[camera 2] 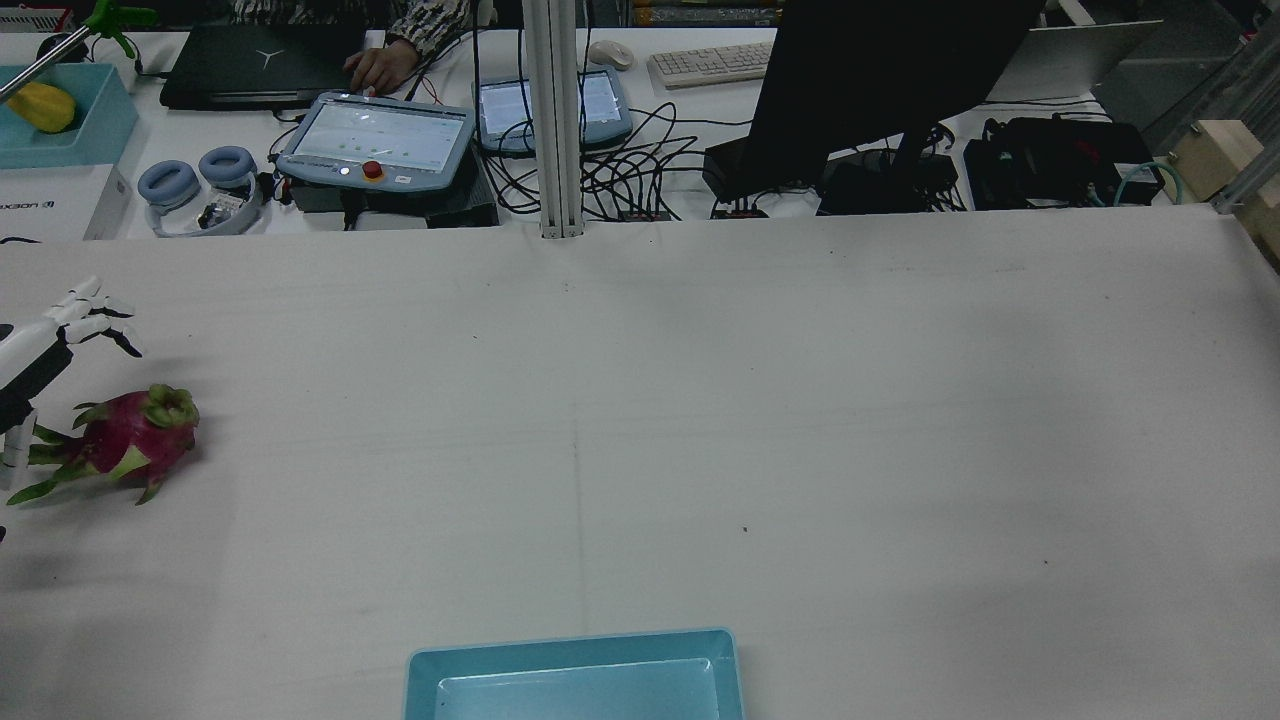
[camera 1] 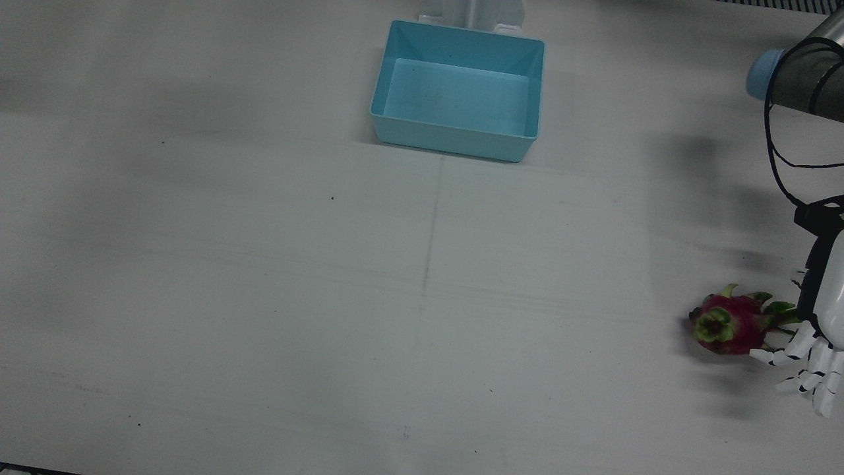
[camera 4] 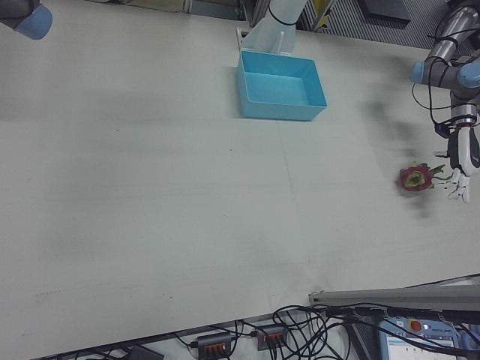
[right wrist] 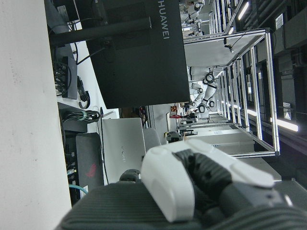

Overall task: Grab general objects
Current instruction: 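Reach the left hand down over the pink dragon fruit, then close the left hand's fingers around the dragon fruit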

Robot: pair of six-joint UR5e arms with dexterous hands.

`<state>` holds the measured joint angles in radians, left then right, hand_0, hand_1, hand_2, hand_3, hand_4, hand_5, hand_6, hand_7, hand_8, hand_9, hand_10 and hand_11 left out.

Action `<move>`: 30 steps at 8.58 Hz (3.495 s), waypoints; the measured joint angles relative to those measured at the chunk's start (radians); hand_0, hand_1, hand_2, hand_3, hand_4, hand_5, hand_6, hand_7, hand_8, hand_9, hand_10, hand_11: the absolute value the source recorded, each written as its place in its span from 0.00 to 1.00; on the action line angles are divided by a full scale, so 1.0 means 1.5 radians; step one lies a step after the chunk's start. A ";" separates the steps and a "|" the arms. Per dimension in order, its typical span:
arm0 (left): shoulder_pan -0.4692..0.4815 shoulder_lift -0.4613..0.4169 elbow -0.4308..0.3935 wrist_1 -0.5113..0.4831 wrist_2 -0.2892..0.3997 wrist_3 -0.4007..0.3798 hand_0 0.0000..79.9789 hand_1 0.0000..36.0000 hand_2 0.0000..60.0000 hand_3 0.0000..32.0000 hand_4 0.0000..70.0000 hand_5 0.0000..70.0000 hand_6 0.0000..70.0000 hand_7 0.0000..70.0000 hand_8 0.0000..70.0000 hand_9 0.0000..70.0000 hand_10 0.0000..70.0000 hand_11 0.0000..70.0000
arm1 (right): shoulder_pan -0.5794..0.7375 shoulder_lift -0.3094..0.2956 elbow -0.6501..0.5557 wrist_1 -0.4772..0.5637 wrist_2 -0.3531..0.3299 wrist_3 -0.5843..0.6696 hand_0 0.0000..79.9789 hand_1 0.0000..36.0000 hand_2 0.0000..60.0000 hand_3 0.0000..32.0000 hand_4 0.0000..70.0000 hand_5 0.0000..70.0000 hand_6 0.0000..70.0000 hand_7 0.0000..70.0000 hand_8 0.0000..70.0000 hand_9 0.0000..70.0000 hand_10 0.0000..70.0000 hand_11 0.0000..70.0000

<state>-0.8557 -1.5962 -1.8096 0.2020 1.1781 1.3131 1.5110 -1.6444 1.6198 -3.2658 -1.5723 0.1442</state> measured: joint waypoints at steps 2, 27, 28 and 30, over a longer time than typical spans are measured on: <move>0.005 -0.024 0.018 0.005 -0.001 0.000 1.00 1.00 1.00 0.00 0.00 1.00 0.00 0.51 0.00 0.08 0.00 0.00 | 0.000 0.000 0.000 0.000 0.000 0.000 0.00 0.00 0.00 0.00 0.00 0.00 0.00 0.00 0.00 0.00 0.00 0.00; 0.064 -0.094 0.112 0.042 -0.042 0.000 1.00 1.00 1.00 0.00 1.00 1.00 1.00 1.00 0.26 0.28 0.03 0.10 | 0.000 0.000 0.000 0.000 0.000 0.000 0.00 0.00 0.00 0.00 0.00 0.00 0.00 0.00 0.00 0.00 0.00 0.00; 0.065 -0.095 0.113 0.043 -0.042 0.000 1.00 1.00 1.00 0.00 1.00 1.00 1.00 1.00 0.27 0.28 0.14 0.25 | 0.000 0.000 0.000 0.000 0.000 0.000 0.00 0.00 0.00 0.00 0.00 0.00 0.00 0.00 0.00 0.00 0.00 0.00; 0.064 -0.107 0.124 0.049 -0.042 0.000 1.00 1.00 1.00 0.00 1.00 1.00 1.00 1.00 0.50 0.59 0.48 0.72 | 0.000 0.000 0.000 0.000 0.000 0.000 0.00 0.00 0.00 0.00 0.00 0.00 0.00 0.00 0.00 0.00 0.00 0.00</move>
<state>-0.7591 -1.7566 -1.6232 0.2751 1.1151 1.3131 1.5110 -1.6444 1.6199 -3.2659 -1.5723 0.1442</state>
